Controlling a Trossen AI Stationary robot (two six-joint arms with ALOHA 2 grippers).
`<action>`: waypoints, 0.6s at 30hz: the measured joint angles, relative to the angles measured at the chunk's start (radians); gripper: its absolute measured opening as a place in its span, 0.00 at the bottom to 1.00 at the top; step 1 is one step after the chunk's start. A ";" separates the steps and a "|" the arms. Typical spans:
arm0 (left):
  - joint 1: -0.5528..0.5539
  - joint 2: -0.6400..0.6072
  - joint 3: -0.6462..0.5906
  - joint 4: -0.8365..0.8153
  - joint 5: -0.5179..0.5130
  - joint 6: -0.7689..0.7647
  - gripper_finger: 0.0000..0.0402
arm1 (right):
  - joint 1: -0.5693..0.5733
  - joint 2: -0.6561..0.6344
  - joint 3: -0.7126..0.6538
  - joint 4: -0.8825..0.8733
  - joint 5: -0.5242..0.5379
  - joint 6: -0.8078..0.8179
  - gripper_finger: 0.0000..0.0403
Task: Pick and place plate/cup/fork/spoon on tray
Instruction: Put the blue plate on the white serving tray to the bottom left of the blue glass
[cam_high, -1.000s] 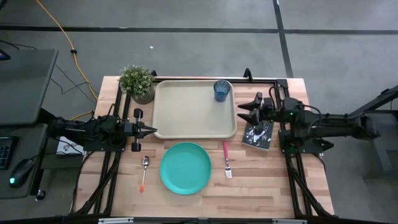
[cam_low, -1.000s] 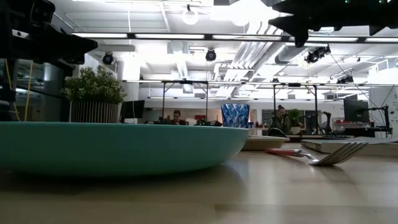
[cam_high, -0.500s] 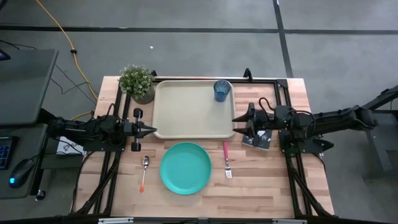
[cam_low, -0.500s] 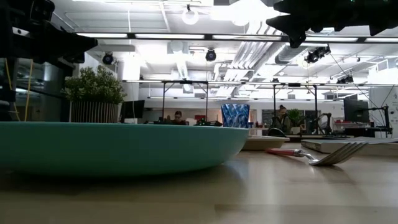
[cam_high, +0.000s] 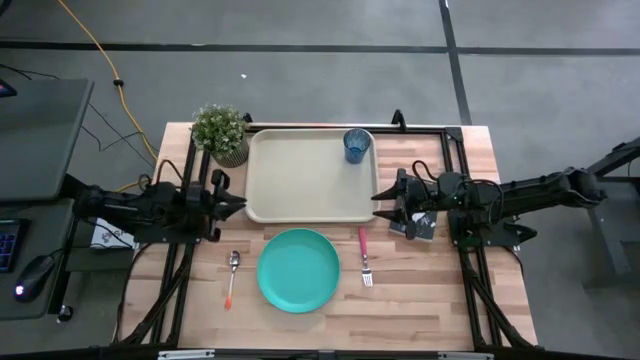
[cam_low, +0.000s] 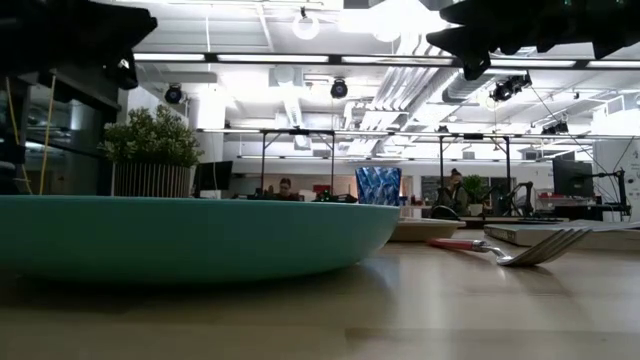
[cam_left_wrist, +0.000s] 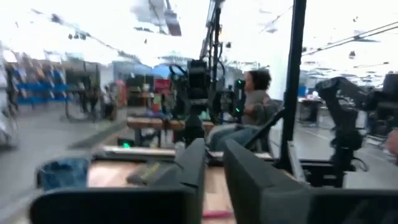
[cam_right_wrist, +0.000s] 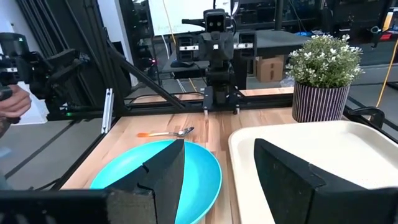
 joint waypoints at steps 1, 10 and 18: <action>-0.011 0.028 0.012 0.001 -0.014 -0.017 0.17 | 0.000 0.000 0.000 0.000 0.001 0.000 0.46; -0.147 0.462 0.194 0.025 -0.200 -0.102 0.51 | 0.000 0.000 0.000 0.001 0.030 0.000 0.46; -0.206 0.873 0.478 -0.336 -0.273 -0.283 0.58 | 0.000 0.000 0.000 -0.004 0.029 0.026 0.46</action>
